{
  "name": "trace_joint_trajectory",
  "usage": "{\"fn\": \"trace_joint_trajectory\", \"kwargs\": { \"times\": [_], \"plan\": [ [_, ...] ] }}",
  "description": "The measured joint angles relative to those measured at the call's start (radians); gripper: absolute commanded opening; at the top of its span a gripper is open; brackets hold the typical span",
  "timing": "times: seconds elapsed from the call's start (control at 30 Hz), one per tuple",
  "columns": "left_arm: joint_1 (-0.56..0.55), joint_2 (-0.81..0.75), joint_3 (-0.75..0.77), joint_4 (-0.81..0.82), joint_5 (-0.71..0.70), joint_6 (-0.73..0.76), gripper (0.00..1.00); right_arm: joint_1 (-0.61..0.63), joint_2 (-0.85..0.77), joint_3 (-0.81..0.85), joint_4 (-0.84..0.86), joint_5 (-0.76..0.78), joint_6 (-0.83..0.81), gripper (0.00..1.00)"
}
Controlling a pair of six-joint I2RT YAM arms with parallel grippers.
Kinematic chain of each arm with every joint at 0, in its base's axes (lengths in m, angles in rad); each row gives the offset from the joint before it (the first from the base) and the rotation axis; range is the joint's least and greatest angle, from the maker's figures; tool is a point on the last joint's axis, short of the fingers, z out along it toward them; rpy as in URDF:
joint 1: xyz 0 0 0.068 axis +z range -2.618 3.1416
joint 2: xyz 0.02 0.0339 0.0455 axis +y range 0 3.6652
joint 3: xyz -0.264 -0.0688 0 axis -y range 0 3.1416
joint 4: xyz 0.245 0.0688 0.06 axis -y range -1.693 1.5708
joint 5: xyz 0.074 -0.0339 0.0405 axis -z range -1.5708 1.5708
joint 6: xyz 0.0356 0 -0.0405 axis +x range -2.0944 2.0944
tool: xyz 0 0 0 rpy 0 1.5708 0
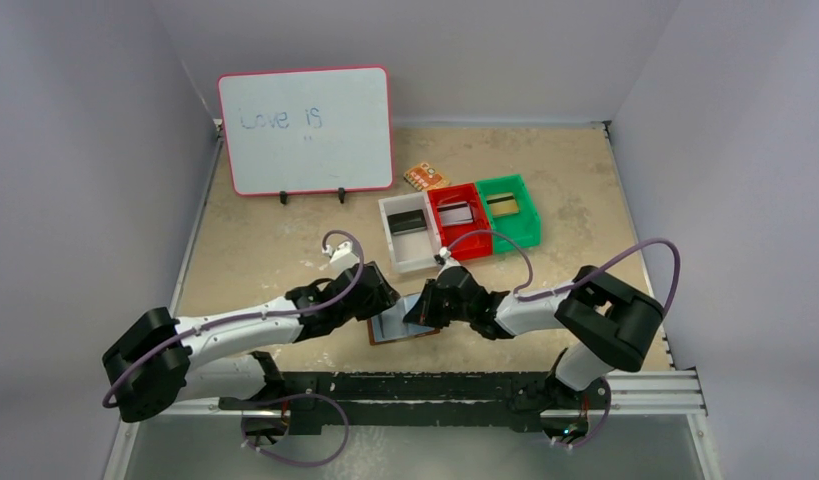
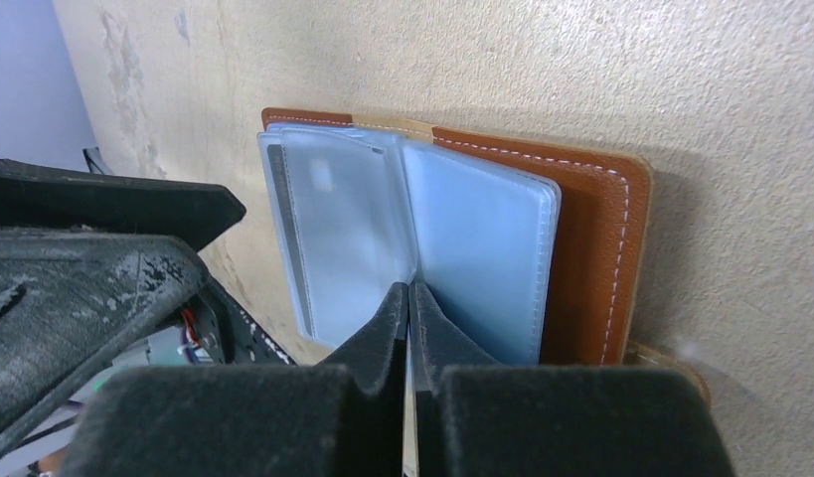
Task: Take the credit cards out of the card holder
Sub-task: Remove the credit card from the card holder.
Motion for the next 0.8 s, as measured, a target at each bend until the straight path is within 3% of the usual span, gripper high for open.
{"fn": "trace_joint_trajectory", "kwargs": {
  "times": [0.8],
  "plan": [
    [0.0, 0.061, -0.037, 0.022, -0.036, -0.03, 0.51, -0.014, 0.012, -0.01, 0.031, -0.028, 0.014, 0.0]
  ]
}}
